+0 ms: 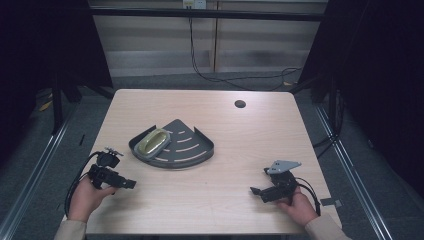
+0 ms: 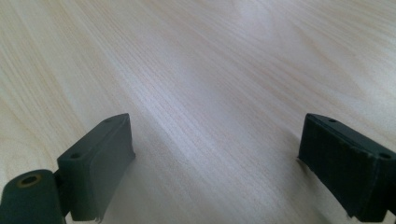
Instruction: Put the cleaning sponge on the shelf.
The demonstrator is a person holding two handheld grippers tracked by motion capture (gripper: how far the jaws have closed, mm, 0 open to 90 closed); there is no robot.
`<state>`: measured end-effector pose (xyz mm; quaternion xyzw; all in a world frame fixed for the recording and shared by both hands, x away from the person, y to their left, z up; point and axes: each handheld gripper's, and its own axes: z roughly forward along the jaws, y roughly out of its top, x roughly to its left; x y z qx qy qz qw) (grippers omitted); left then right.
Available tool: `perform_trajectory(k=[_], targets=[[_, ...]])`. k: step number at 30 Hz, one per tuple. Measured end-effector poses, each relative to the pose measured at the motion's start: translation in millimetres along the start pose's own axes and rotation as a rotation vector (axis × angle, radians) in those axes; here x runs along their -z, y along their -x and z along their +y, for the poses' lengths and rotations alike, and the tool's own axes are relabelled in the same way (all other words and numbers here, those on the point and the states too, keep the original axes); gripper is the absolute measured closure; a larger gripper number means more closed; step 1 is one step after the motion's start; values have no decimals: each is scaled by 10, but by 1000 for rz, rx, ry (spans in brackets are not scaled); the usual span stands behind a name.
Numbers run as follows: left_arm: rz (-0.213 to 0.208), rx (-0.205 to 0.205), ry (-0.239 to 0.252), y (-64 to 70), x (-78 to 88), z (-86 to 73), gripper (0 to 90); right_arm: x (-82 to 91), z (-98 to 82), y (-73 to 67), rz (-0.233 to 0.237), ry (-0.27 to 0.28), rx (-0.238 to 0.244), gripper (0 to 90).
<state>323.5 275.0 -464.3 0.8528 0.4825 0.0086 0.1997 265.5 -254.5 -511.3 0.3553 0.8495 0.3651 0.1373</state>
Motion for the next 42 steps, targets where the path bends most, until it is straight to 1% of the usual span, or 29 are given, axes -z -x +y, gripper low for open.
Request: perform_trajectory(k=[2, 4, 5, 9, 11, 13, 15, 17, 19, 20, 22, 23, 25, 27, 28, 29, 32, 34, 35, 36, 38, 39, 41, 42], targets=[[-2, -4, 2, 1, -14, -11, 165, 0, 0, 0, -1, 0, 0, 93], [9, -10, 7, -4, -32, -18, 163, 0, 0, 0, 1, 0, 0, 93], [14, -19, 0, -9, -35, -17, 163, 0, 0, 0, 0, 0, 0, 93], [26, -36, 23, -6, -69, -30, 158, 0, 0, 0, -1, 0, 0, 93], [45, -48, 38, -2, -93, -40, 153, 1, 0, 0, -1, -1, 0, 93], [46, -48, 30, -1, -125, -53, 151, 0, 0, 1, 2, 0, 1, 93], [67, -59, 52, 7, -141, -66, 136, -1, 0, 0, 1, 0, -1, 93], [68, -58, 72, 16, -155, -76, 136, 0, 0, 0, 1, 0, 0, 93], [82, -80, 103, 18, -177, -95, 128, 1, 0, 1, -1, -1, 1, 93], [101, -92, 118, 23, -193, -109, 119, 1, 0, 1, -1, -1, 2, 93], [104, -102, 120, 31, -201, -117, 101, 0, 0, 1, 1, 0, 1, 93], [103, -103, 129, 39, -216, -123, 90, 1, 0, 0, -1, -1, 1, 93], [104, -121, 134, 49, -237, -134, 42, 0, -1, 1, 0, 0, 1, 93], [111, -123, 141, 52, -259, -142, 1, 1, 0, 0, -1, -1, 1, 93], [115, -125, 141, 52, -259, -141, 0, 1, 0, 0, -1, -1, 0, 93], [109, -121, 143, 53, -261, -143, 0, 1, -1, 0, -1, -1, 1, 93], [114, -118, 162, 46, -262, -165, 0, 1, 0, -1, -1, -1, 0, 93], [121, -117, 206, 34, -277, -196, 0, 1, 0, 0, -1, -1, 0, 93], [120, -124, 212, 25, -275, -207, 0, 1, -1, 0, -2, -1, 1, 93], [117, -128, 228, 17, -279, -220, 0, 1, -1, 0, -1, -1, 1, 93], [113, -125, 255, 9, -289, -242, 0, 1, -1, -1, 0, 0, 0, 93], [116, -134, 258, -1, -286, -248, 0, 1, -1, 0, -1, 0, 1, 93], [109, -135, 266, -5, -289, -257, 0, 1, -1, 0, -1, -1, 1, 93], [109, -132, 278, -5, -296, -261, 0, 1, -1, 0, -1, -1, 1, 93]])
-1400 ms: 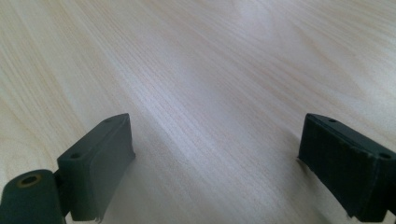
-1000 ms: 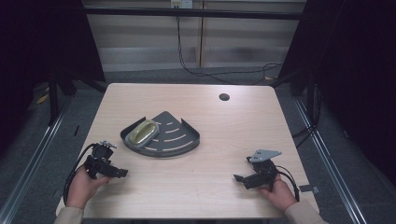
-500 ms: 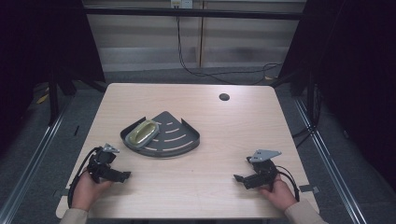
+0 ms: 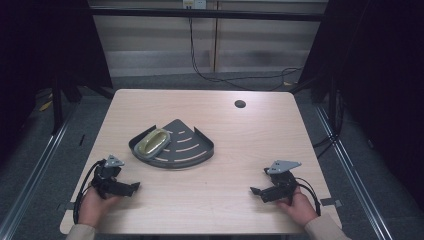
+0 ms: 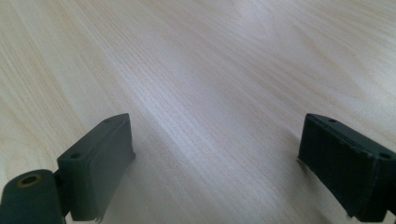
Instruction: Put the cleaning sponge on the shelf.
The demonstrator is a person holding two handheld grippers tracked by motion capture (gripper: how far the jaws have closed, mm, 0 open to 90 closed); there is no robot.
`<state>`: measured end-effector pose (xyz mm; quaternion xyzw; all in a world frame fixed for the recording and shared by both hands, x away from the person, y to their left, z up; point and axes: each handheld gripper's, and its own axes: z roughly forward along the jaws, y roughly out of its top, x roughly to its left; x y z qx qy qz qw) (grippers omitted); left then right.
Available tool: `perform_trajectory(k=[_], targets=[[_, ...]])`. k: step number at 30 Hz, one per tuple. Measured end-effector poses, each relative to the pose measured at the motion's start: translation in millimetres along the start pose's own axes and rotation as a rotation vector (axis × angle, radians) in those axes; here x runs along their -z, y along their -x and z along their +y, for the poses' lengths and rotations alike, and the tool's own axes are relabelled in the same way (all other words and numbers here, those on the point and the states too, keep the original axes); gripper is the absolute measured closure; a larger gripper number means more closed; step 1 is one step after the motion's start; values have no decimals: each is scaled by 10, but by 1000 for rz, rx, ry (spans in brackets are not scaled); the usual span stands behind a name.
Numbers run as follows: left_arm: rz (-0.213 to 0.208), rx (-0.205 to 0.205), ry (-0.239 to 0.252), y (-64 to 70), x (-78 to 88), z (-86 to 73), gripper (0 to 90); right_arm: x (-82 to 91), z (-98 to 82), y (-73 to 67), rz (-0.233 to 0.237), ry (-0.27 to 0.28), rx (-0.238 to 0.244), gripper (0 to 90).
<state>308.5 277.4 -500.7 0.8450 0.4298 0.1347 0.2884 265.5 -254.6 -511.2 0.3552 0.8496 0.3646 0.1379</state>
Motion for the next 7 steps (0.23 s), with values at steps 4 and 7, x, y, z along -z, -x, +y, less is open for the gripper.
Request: perform_trajectory(k=[4, 7], targets=[[0, -7, -3, -4, 3, -2, 0, 0, 0, 0, 0, 0, 0, 93], [-2, -6, -17, -5, 8, 10, 0, 0, 0, -1, 0, 0, -1, 93]])
